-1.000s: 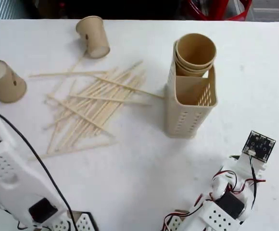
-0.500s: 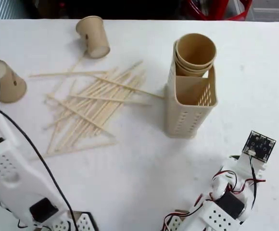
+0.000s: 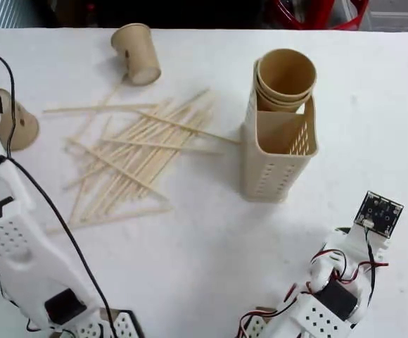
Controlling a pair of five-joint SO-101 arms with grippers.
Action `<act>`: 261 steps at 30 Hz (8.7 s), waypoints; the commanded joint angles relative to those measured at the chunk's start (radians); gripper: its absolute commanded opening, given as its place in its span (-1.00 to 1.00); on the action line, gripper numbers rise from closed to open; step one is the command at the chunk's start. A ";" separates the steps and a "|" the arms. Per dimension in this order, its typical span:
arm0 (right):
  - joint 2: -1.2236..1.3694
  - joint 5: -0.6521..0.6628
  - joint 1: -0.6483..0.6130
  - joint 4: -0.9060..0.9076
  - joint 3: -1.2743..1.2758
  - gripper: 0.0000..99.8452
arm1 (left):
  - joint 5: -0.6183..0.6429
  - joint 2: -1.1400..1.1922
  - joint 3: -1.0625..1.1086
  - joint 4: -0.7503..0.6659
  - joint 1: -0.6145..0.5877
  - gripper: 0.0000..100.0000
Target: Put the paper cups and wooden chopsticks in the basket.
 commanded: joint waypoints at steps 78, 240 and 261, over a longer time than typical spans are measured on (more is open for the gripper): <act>0.007 0.012 0.007 -0.010 0.006 -0.96 | -0.767 0.272 -0.523 0.606 0.104 -0.66; 0.007 0.012 0.007 -0.010 0.006 -0.96 | -0.049 0.599 -0.569 -0.361 0.639 -0.95; 0.007 0.012 0.005 -0.010 0.006 -0.96 | -0.057 0.437 -0.982 0.410 0.628 -0.95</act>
